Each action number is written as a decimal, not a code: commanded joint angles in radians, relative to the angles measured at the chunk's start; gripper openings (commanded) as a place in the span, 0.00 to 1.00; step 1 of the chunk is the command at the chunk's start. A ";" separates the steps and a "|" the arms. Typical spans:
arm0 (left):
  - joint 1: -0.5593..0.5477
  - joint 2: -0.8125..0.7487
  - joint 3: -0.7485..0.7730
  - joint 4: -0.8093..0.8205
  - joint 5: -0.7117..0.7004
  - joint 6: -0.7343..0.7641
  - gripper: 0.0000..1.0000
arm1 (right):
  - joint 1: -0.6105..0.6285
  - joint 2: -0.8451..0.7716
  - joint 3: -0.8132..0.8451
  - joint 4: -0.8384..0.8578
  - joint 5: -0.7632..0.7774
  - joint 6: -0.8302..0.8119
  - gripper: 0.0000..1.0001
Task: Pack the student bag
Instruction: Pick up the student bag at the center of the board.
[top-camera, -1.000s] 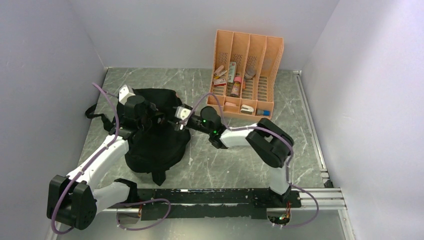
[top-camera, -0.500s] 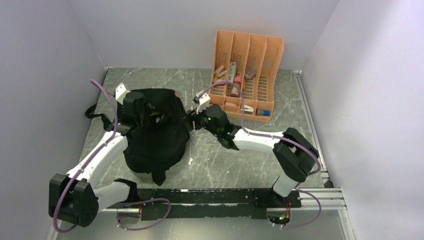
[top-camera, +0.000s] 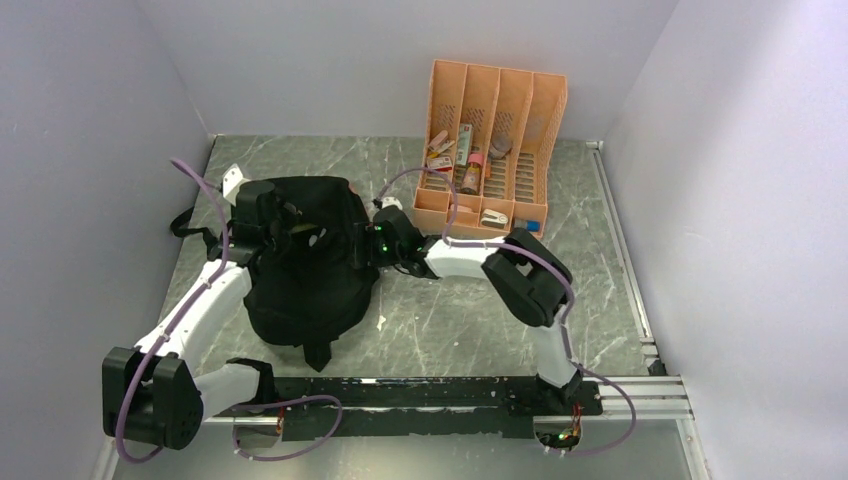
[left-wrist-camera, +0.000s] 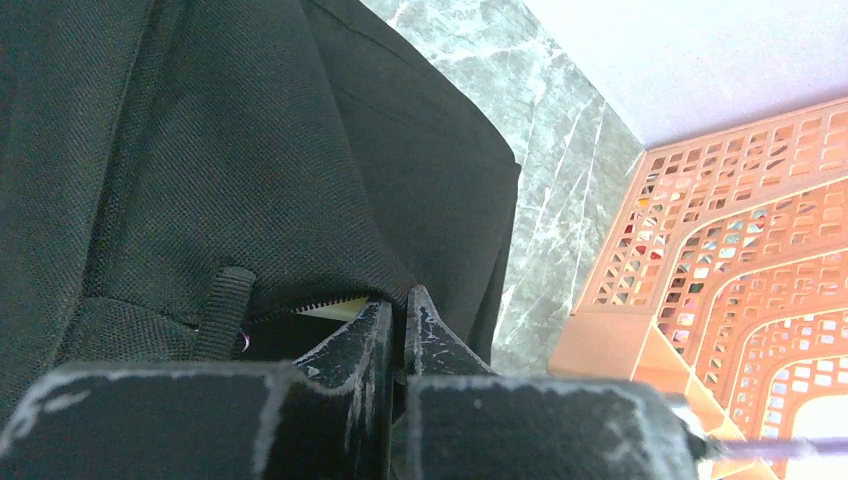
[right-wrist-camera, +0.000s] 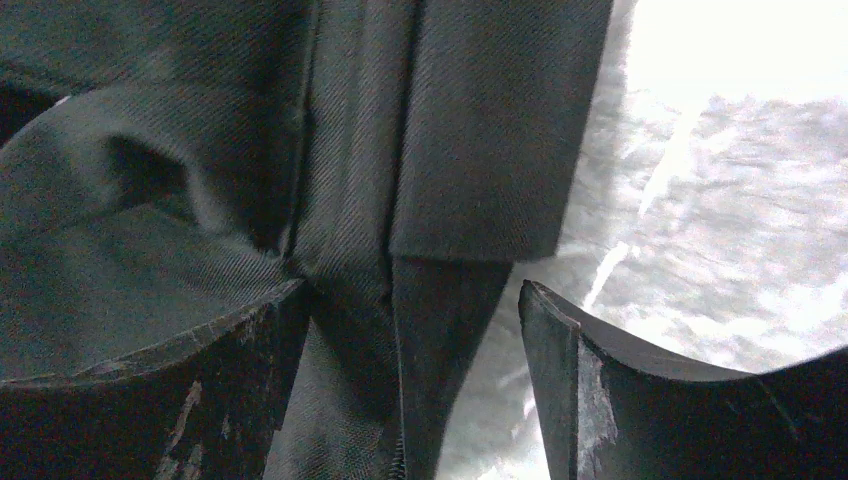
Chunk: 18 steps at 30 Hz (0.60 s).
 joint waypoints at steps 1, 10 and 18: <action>0.012 -0.019 0.008 0.074 0.003 0.032 0.05 | -0.020 0.100 0.063 0.028 -0.111 0.135 0.80; 0.014 -0.021 0.036 0.109 0.052 0.064 0.05 | -0.018 0.049 0.031 0.211 -0.218 0.137 0.04; 0.014 -0.020 0.204 0.013 0.053 0.084 0.05 | -0.004 -0.047 0.181 0.151 -0.266 -0.004 0.00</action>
